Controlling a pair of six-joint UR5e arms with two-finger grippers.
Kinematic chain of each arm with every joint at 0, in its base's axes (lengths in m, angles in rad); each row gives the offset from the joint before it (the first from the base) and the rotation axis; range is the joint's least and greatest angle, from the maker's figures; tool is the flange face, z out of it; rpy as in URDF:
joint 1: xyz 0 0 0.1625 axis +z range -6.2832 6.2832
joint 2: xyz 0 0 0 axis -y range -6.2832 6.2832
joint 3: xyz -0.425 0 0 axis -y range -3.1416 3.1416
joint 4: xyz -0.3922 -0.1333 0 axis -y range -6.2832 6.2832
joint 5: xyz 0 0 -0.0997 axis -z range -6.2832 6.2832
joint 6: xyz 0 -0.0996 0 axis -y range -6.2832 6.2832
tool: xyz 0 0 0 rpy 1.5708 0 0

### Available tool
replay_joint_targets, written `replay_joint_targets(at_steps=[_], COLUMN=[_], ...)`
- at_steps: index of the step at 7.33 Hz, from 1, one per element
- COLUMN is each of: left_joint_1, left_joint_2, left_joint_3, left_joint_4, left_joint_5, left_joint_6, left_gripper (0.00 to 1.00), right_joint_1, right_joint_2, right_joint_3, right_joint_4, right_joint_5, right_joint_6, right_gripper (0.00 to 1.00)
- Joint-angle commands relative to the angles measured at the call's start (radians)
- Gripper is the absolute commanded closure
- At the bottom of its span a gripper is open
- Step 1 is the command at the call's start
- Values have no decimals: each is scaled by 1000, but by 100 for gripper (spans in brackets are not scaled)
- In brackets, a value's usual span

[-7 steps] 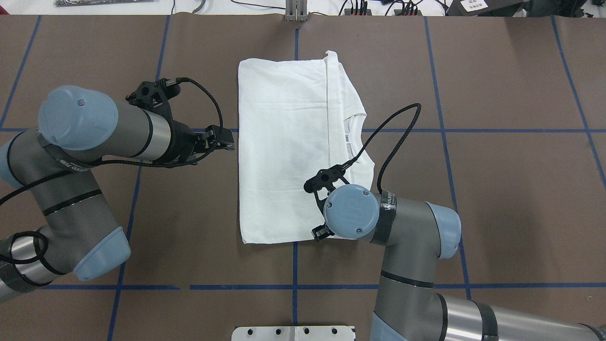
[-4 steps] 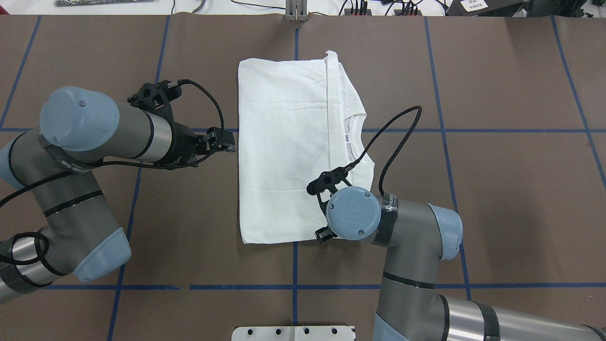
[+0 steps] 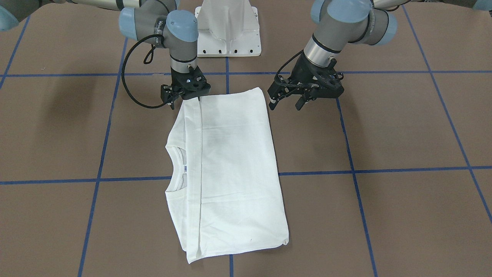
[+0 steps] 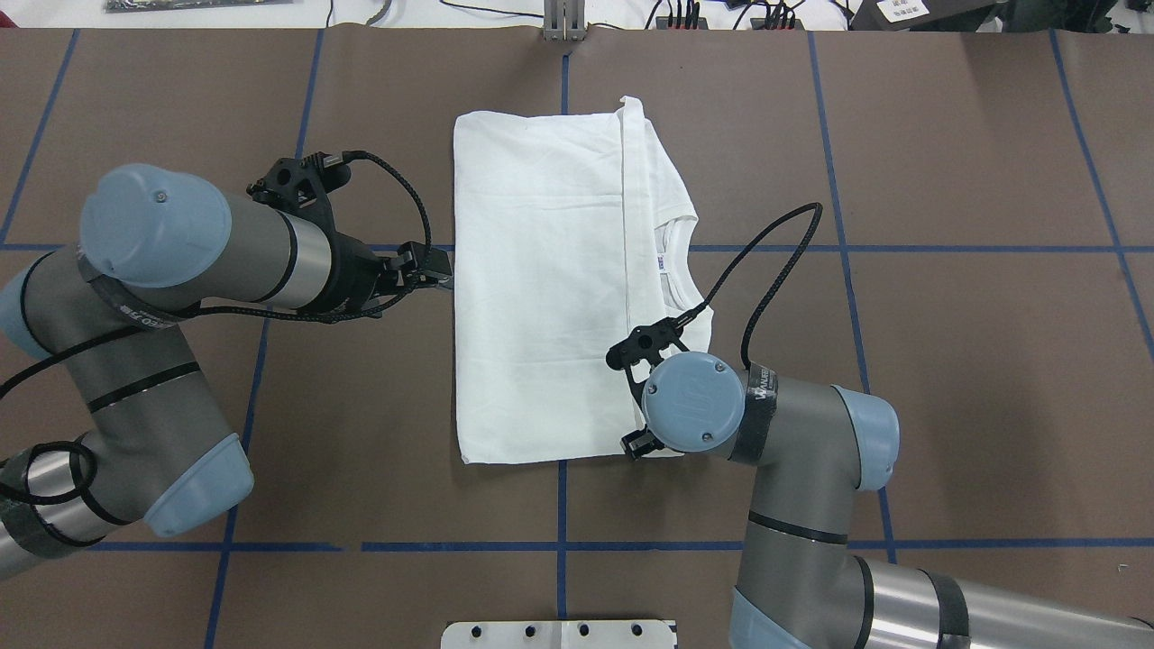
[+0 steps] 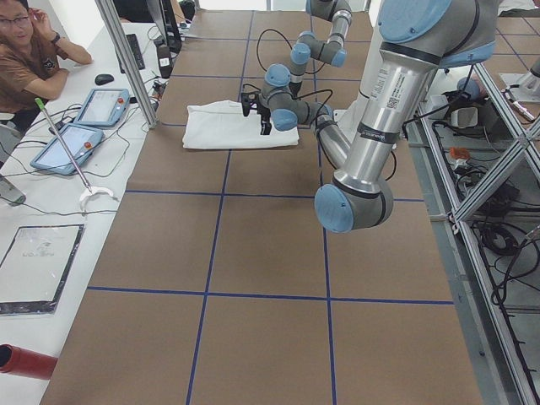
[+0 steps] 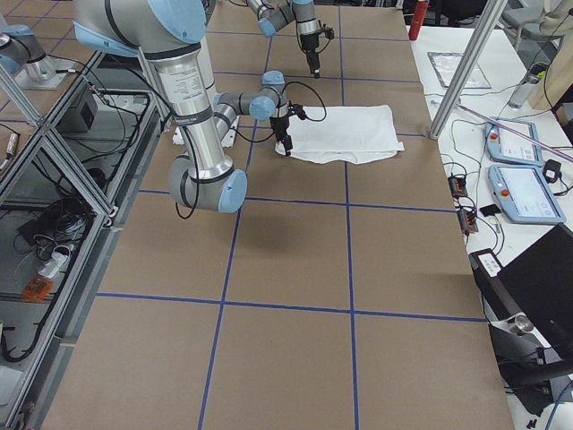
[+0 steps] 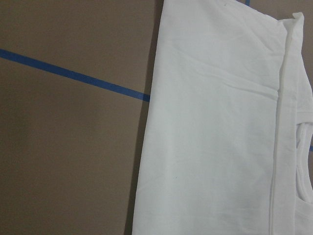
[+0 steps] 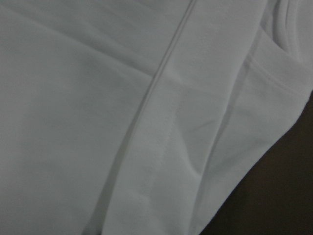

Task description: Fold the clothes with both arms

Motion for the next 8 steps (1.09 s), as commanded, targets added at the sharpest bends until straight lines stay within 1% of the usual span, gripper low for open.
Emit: replay_joint_targets(at_steps=[1,3,5,6,7,8], left_joint_1=[15,22,22,22,22,22], left_joint_2=[-12,-29,-43,-49,-54,-54], left_joint_3=[0,-1,-1,-1,-3,-4], left_joint_4=[0,0,2,2,2,2], left_joint_5=[2,2,3,3,2,2], left_joint_6=[-8,-12,-24,-24,-24,-24], left_gripper=[0,0,0,0,0,0], right_joint_1=[28,53,82,129,161,180], right_joint_2=[-49,-162,-234,-227,-192,-108], right_joint_3=[32,121,180,182,175,132], right_joint_4=[1,2,2,5,13,16], right_joint_5=[11,32,44,107,131,129], right_joint_6=[-8,-29,-34,-36,-55,-74], right_gripper=[0,0,0,0,0,0])
